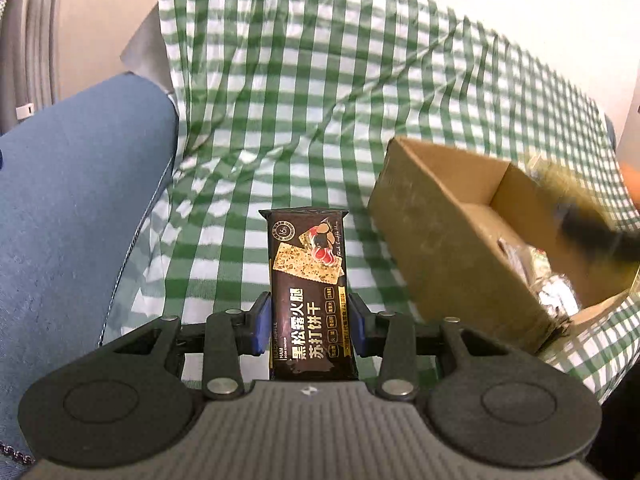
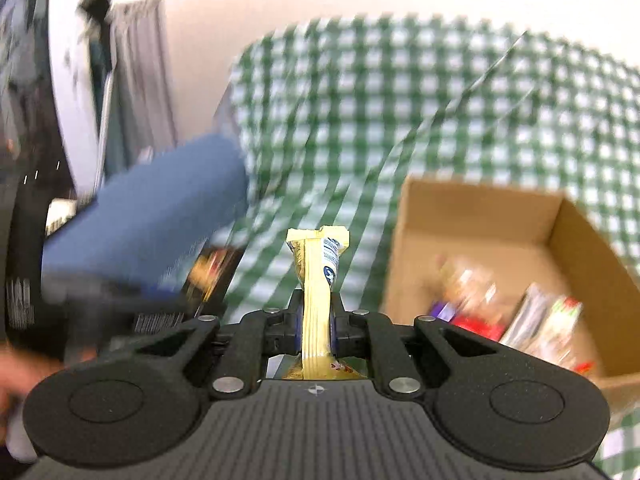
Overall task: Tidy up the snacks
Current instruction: 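Carry both held snacks over the cardboard box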
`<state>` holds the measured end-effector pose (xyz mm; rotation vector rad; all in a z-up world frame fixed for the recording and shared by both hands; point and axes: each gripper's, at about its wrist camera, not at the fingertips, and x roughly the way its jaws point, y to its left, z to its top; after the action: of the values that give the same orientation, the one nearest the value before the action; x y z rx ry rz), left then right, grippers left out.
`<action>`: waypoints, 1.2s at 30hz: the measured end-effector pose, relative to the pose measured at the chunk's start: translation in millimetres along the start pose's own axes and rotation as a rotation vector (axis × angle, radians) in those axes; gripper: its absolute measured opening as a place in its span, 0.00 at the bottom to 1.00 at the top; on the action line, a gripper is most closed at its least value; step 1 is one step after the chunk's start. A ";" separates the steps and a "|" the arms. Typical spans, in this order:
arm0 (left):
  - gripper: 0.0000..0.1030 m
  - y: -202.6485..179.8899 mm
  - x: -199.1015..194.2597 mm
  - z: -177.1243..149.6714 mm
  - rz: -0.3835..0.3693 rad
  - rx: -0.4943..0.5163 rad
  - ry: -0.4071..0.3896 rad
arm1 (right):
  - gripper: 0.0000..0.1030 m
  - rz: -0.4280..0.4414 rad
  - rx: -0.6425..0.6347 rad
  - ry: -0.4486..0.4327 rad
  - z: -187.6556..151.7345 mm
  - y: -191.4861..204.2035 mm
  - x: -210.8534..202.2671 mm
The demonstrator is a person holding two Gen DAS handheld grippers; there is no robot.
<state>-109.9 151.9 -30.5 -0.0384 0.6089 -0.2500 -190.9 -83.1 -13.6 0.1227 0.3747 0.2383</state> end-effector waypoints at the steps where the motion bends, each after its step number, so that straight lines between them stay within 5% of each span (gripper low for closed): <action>1: 0.42 -0.8 -1.6 -0.2 -0.005 -0.001 -0.009 | 0.11 -0.004 0.016 -0.028 10.2 -9.5 -7.2; 10: 0.42 -16.3 -1.7 -2.6 -0.005 0.064 -0.033 | 0.11 -0.153 0.124 -0.198 57.3 -116.1 -31.0; 17: 0.42 -30.2 2.2 -5.1 -0.004 0.135 -0.037 | 0.11 -0.284 0.251 -0.025 14.3 -171.9 -5.2; 26: 0.42 -48.8 4.8 7.5 -0.032 0.105 -0.020 | 0.11 -0.306 0.308 -0.017 9.4 -204.3 2.1; 36: 0.42 -108.7 1.9 51.2 -0.136 0.049 -0.097 | 0.11 -0.293 0.316 -0.020 6.3 -205.2 -8.4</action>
<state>-103.2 44.2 22.3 -0.0443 0.5038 -0.3928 -153.6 -283.6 -38.1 0.3777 0.4036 -0.1131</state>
